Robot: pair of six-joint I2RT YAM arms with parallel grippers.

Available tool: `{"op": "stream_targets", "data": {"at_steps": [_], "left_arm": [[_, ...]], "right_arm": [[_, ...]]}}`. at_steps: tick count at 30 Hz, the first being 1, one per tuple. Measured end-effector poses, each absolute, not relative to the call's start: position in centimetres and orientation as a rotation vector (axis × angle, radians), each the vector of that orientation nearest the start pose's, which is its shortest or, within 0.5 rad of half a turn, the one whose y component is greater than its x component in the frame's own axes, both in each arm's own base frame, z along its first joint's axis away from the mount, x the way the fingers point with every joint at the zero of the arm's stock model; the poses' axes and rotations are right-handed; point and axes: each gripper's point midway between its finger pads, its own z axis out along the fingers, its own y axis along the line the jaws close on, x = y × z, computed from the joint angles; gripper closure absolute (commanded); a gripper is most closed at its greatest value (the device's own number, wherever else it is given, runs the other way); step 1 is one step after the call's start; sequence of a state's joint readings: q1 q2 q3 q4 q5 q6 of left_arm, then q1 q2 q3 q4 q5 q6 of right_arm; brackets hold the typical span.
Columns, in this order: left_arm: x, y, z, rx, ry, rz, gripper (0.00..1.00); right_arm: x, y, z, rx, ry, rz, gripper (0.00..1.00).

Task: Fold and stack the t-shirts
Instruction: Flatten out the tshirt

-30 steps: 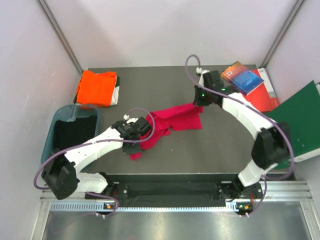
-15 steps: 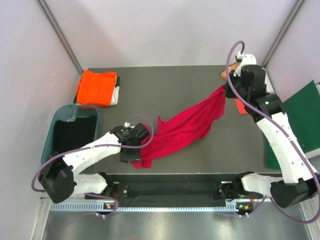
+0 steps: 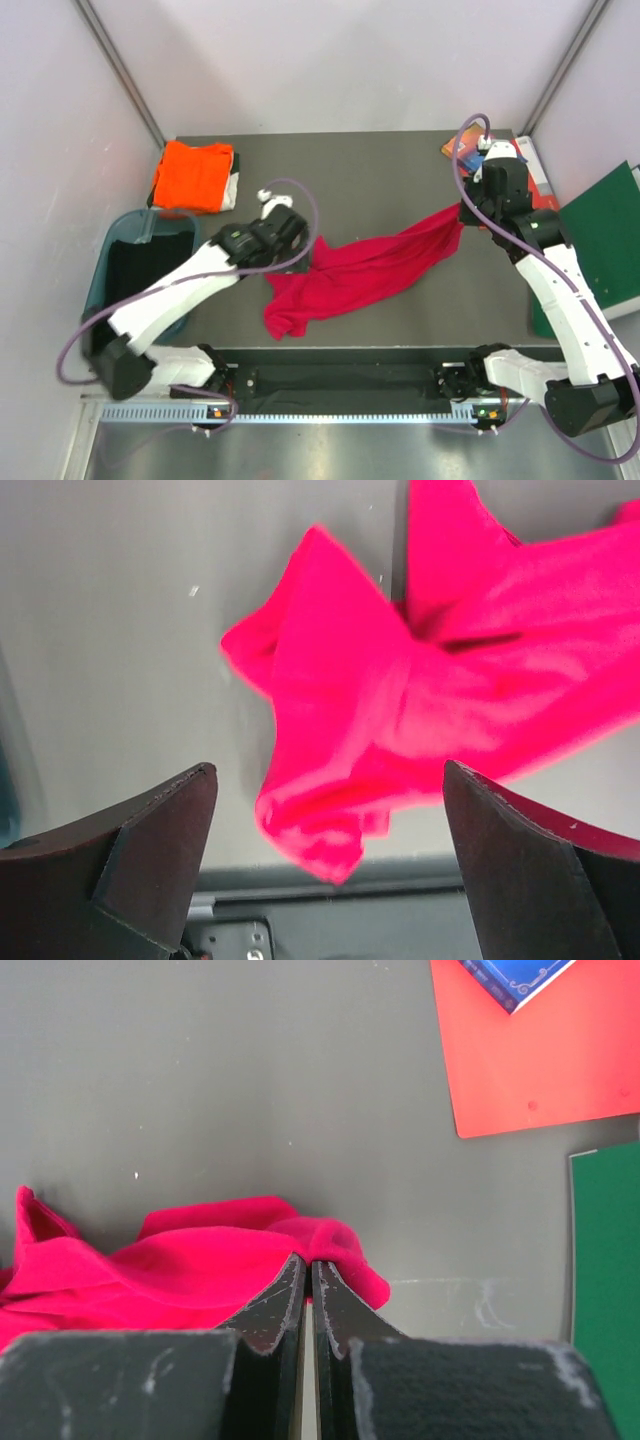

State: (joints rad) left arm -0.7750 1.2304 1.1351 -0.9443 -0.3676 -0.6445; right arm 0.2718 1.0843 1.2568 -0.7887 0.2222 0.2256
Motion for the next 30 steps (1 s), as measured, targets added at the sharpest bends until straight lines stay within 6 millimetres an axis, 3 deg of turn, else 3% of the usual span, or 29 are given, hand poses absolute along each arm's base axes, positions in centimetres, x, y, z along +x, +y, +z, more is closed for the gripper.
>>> {"op": "stream_targets", "data": {"at_steps": [2, 5, 9, 10, 11, 12, 17, 23, 26, 30], "left_arm": [[24.3, -18.0, 15.4, 0.078, 2.540, -0.031, 0.01], [25.5, -19.0, 11.4, 0.146, 2.625, 0.084, 0.01], [25.8, -18.6, 8.0, 0.183, 2.704, 0.193, 0.01], [26.1, -18.4, 7.7, 0.175, 2.712, 0.204, 0.36], [26.5, -18.2, 7.5, 0.160, 2.718, 0.213, 0.81], [26.9, -18.1, 7.4, 0.135, 2.719, 0.217, 1.00], [29.6, -16.6, 7.7, 0.046, 2.697, 0.270, 1.00], [32.8, -13.6, 11.8, -0.105, 2.577, 0.323, 1.00], [32.4, -11.5, 15.2, -0.182, 2.504, 0.327, 1.00], [30.2, -9.6, 19.8, -0.275, 2.399, 0.241, 1.00]], "right_arm": [[30.2, 5.5, 26.9, 0.079, 2.175, 0.050, 1.00], [30.2, 5.7, 26.6, 0.088, 2.180, 0.065, 1.00], [30.2, 6.0, 26.5, 0.092, 2.180, 0.087, 1.00], [30.3, 6.1, 26.5, 0.091, 2.180, 0.094, 1.00], [30.3, 6.2, 26.5, 0.090, 2.180, 0.098, 1.00], [30.2, 6.2, 26.5, 0.088, 2.181, 0.102, 1.00], [30.2, 6.5, 26.4, 0.085, 2.185, 0.123, 1.00], [30.4, 6.6, 26.1, 0.082, 2.195, 0.119, 1.00], [30.5, 6.2, 26.1, 0.089, 2.194, 0.092, 1.00], [30.5, 4.6, 25.5, 0.134, 2.199, 0.048, 1.00]]}}
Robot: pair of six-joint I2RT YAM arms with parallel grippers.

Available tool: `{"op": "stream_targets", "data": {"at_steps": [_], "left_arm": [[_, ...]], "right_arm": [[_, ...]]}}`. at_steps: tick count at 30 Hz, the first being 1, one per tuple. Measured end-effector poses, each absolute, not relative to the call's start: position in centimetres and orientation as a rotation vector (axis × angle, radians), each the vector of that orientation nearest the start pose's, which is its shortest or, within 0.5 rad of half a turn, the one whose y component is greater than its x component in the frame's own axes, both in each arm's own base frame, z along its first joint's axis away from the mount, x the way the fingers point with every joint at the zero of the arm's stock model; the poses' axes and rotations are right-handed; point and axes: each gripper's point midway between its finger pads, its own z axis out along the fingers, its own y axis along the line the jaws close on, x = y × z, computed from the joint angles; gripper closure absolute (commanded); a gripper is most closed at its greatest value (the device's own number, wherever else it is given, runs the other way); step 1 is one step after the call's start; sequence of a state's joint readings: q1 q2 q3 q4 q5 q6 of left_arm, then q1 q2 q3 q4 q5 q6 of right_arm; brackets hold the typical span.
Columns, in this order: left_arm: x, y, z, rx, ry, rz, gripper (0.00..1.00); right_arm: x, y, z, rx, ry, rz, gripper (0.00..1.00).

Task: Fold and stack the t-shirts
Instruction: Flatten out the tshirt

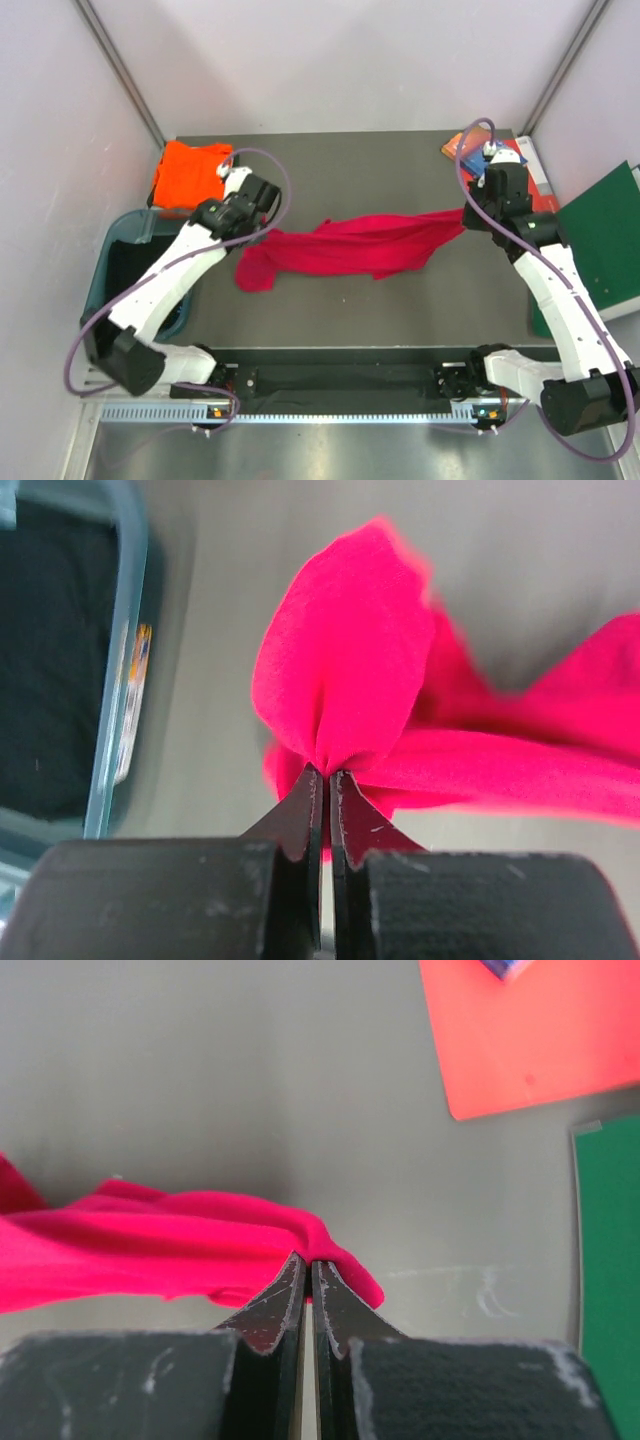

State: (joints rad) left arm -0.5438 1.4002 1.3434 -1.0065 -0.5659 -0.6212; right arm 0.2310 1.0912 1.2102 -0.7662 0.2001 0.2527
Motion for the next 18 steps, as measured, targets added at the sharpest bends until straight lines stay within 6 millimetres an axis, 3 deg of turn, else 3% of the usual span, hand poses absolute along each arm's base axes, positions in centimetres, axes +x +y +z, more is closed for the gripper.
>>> {"op": "stream_targets", "data": {"at_steps": [3, 9, 10, 11, 13, 16, 18], "left_arm": [[26.5, -8.9, 19.3, -0.312, 2.440, 0.155, 1.00], [17.6, -9.0, 11.3, -0.367, 2.807, 0.104, 1.00], [15.9, -9.0, 10.3, -0.393, 2.879, 0.102, 0.90], [14.7, -9.0, 9.8, -0.411, 2.923, 0.097, 0.35], [12.6, -8.9, 9.8, -0.445, 2.995, 0.081, 0.01], [12.4, -9.1, 11.7, -0.450, 2.965, 0.016, 0.01], [13.8, -9.3, 13.7, -0.435, 2.880, -0.029, 0.01]], "right_arm": [[29.7, 3.3, 23.2, 0.176, 2.254, 0.012, 1.00], [25.8, 2.7, 17.1, 0.228, 2.460, 0.011, 1.00], [25.0, 2.7, 16.2, 0.241, 2.498, 0.024, 1.00], [24.3, 2.8, 15.3, 0.253, 2.532, 0.036, 1.00], [23.1, 3.1, 14.0, 0.269, 2.590, 0.063, 1.00], [22.2, 3.7, 13.0, 0.274, 2.634, 0.110, 1.00], [22.2, 4.1, 12.9, 0.273, 2.641, 0.141, 1.00]]}}
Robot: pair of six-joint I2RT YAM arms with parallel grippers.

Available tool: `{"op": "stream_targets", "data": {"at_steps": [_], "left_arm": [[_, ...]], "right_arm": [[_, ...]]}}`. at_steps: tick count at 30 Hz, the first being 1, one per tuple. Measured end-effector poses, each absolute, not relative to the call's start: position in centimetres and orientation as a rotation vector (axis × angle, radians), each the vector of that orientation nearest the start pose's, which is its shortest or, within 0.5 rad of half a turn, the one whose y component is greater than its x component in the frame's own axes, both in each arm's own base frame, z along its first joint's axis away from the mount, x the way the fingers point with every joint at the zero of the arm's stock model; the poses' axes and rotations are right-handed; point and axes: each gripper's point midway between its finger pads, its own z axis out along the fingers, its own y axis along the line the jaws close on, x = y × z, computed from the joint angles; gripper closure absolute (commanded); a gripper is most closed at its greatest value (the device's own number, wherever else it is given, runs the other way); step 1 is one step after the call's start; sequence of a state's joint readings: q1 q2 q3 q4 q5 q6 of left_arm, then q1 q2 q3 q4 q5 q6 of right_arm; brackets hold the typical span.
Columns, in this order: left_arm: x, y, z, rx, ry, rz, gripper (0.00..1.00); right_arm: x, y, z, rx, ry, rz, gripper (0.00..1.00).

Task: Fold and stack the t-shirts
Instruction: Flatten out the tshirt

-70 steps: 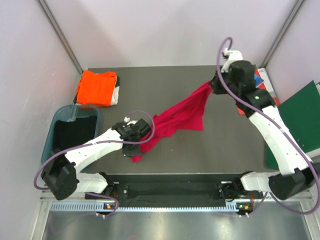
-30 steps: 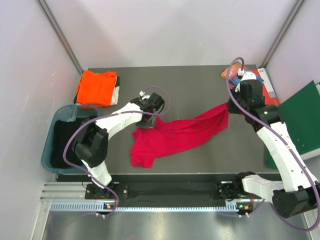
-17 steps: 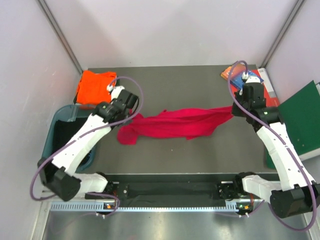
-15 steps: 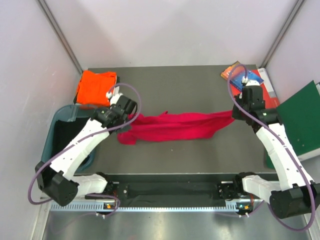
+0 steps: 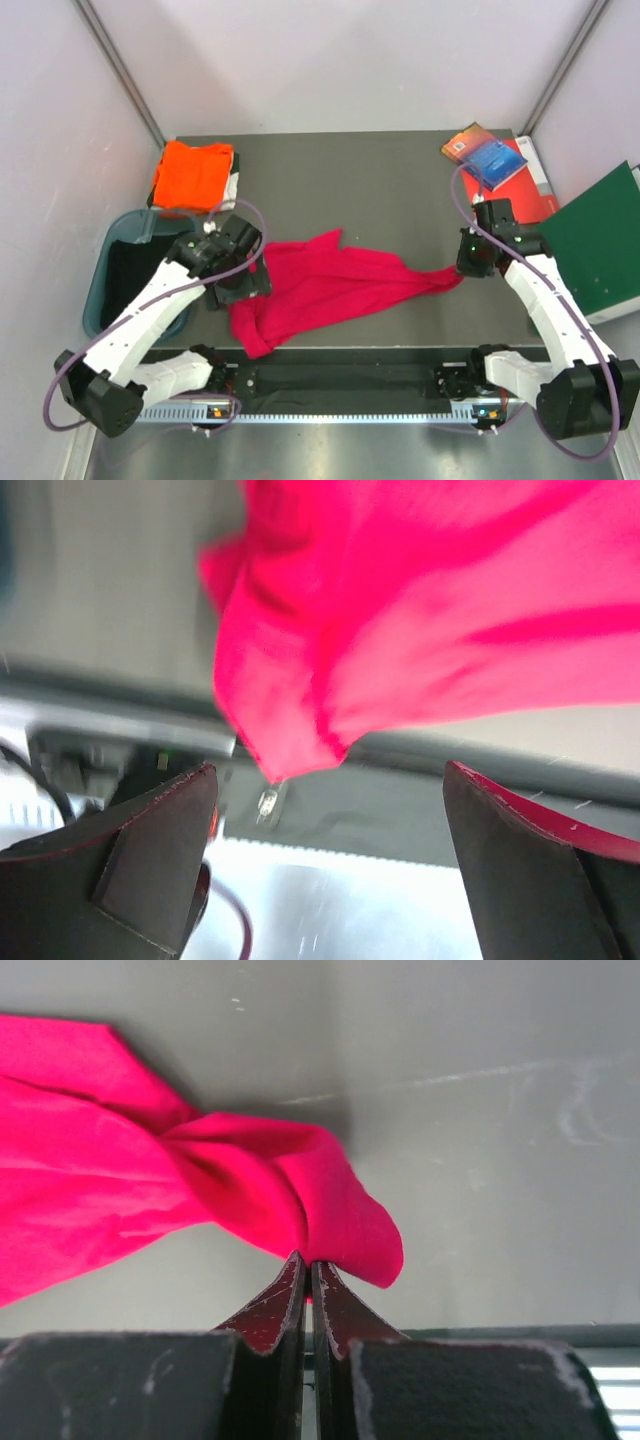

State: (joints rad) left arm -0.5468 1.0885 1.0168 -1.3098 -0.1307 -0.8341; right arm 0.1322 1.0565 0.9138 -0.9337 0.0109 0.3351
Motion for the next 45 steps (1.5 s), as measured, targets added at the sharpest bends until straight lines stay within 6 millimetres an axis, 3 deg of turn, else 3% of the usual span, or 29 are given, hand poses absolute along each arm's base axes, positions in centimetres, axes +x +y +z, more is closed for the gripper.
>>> {"op": "stream_targets", "data": {"at_steps": [3, 7, 9, 11, 15, 22, 24, 25, 27, 29, 30, 39, 45], "left_arm": [[17.0, -9.7, 17.0, -0.390, 2.717, -0.088, 0.01], [21.4, -11.0, 18.1, -0.320, 2.649, -0.058, 0.01], [24.0, -12.1, 16.9, -0.283, 2.666, -0.013, 0.01], [26.4, -13.4, 14.5, -0.239, 2.704, 0.034, 0.01], [29.5, -15.4, 10.6, -0.140, 2.777, 0.083, 0.01], [36.2, -18.8, 8.4, -0.045, 2.743, 0.089, 0.01], [37.5, -19.3, 7.3, -0.038, 2.745, 0.102, 0.08], [38.1, -19.4, 6.5, -0.037, 2.753, 0.115, 0.14], [38.7, -19.4, 4.9, -0.041, 2.778, 0.141, 0.54], [38.7, -19.1, 2.9, -0.041, 2.813, 0.172, 0.77], [38.7, -19.1, 2.7, -0.037, 2.825, 0.174, 1.00], [38.8, -18.4, 2.6, -0.017, 2.818, 0.219, 1.00], [38.4, -17.2, 6.0, -0.042, 2.761, 0.205, 1.00]], "right_arm": [[22.5, 4.7, 12.8, 0.263, 2.644, 0.183, 1.00], [23.2, 5.3, 12.2, 0.253, 2.661, 0.217, 1.00], [23.5, 5.5, 12.1, 0.249, 2.659, 0.230, 1.00], [23.9, 5.7, 12.0, 0.245, 2.657, 0.241, 1.00], [24.3, 5.9, 11.6, 0.242, 2.663, 0.254, 1.00], [25.2, 6.3, 11.7, 0.225, 2.638, 0.281, 1.00], [25.3, 6.3, 11.8, 0.220, 2.631, 0.286, 1.00], [25.4, 6.3, 11.8, 0.217, 2.629, 0.286, 1.00], [25.4, 6.3, 11.8, 0.213, 2.626, 0.285, 1.00], [25.5, 6.2, 11.8, 0.212, 2.625, 0.283, 1.00], [25.5, 6.1, 11.8, 0.211, 2.625, 0.281, 1.00], [25.6, 5.5, 11.7, 0.203, 2.624, 0.272, 1.00], [25.7, 5.6, 11.4, 0.183, 2.638, 0.279, 1.00]]}}
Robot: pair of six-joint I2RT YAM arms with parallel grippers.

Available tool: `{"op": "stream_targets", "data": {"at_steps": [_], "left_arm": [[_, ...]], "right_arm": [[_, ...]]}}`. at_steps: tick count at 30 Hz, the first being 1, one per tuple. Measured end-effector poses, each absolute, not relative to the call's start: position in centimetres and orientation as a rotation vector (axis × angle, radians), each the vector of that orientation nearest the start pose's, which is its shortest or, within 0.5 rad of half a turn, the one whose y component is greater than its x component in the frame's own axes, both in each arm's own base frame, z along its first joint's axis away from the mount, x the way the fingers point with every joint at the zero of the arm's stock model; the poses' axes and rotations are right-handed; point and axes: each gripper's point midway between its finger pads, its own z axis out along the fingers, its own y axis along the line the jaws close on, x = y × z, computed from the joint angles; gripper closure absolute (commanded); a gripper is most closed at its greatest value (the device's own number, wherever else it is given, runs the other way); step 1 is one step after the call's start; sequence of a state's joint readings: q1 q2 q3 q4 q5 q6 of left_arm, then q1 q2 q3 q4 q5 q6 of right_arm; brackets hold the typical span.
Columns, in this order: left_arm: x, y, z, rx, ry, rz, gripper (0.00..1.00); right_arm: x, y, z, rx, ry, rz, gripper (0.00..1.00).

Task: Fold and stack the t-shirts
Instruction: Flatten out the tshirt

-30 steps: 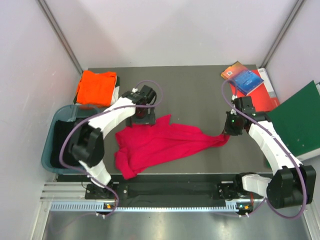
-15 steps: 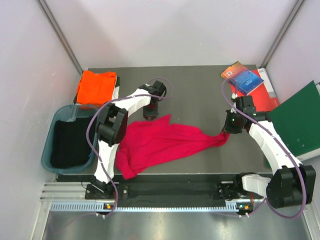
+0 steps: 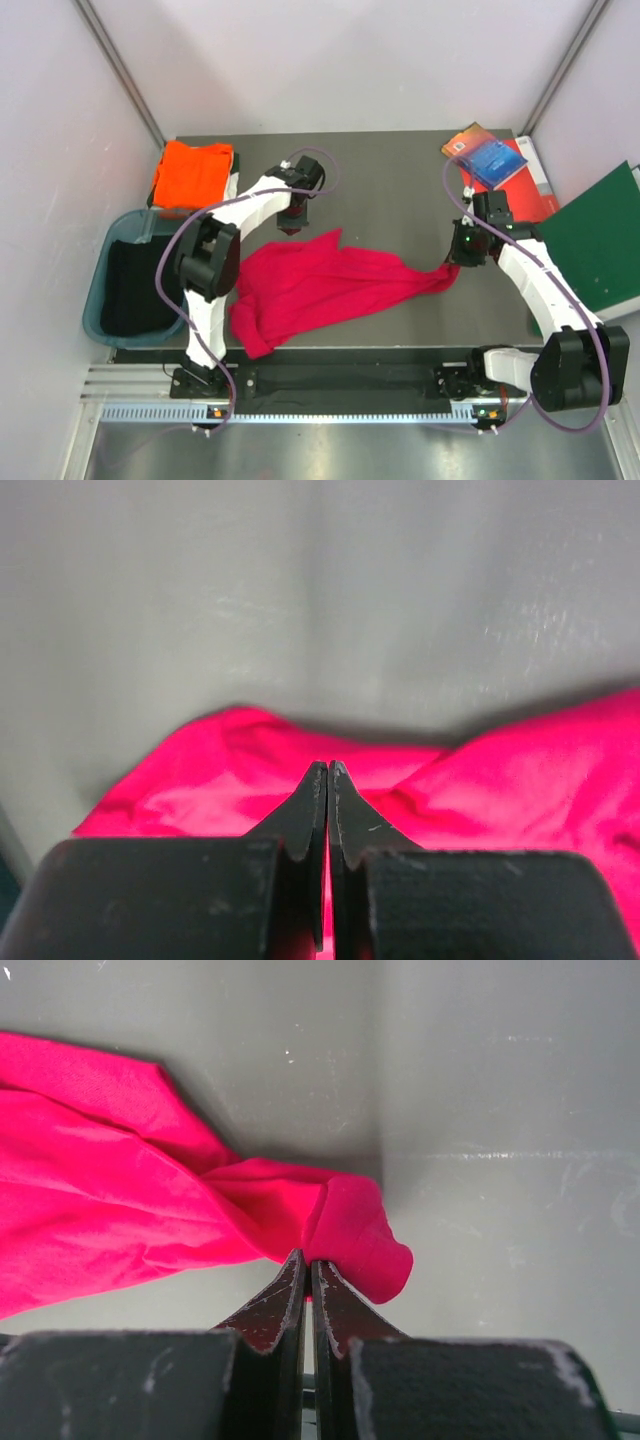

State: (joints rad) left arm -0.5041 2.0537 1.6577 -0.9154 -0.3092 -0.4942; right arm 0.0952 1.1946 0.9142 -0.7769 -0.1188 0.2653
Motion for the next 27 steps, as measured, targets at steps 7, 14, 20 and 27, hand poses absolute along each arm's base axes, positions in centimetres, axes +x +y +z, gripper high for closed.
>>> {"op": "stream_targets", "data": {"at_steps": [7, 14, 20, 27], "left_arm": [[35.3, -14.8, 7.2, -0.068, 2.762, 0.228, 0.08], [34.2, -12.9, 5.5, -0.122, 2.807, 0.271, 0.10], [35.0, -12.8, 4.3, -0.137, 2.813, 0.253, 0.33], [36.1, -13.7, 2.4, -0.103, 2.849, 0.226, 1.00]], "right_arm": [[25.8, 5.9, 11.3, 0.173, 2.640, 0.302, 1.00], [25.8, 6.1, 11.2, 0.169, 2.644, 0.316, 1.00], [25.9, 6.2, 11.3, 0.167, 2.642, 0.321, 1.00], [25.9, 6.2, 11.3, 0.167, 2.638, 0.321, 1.00]]}}
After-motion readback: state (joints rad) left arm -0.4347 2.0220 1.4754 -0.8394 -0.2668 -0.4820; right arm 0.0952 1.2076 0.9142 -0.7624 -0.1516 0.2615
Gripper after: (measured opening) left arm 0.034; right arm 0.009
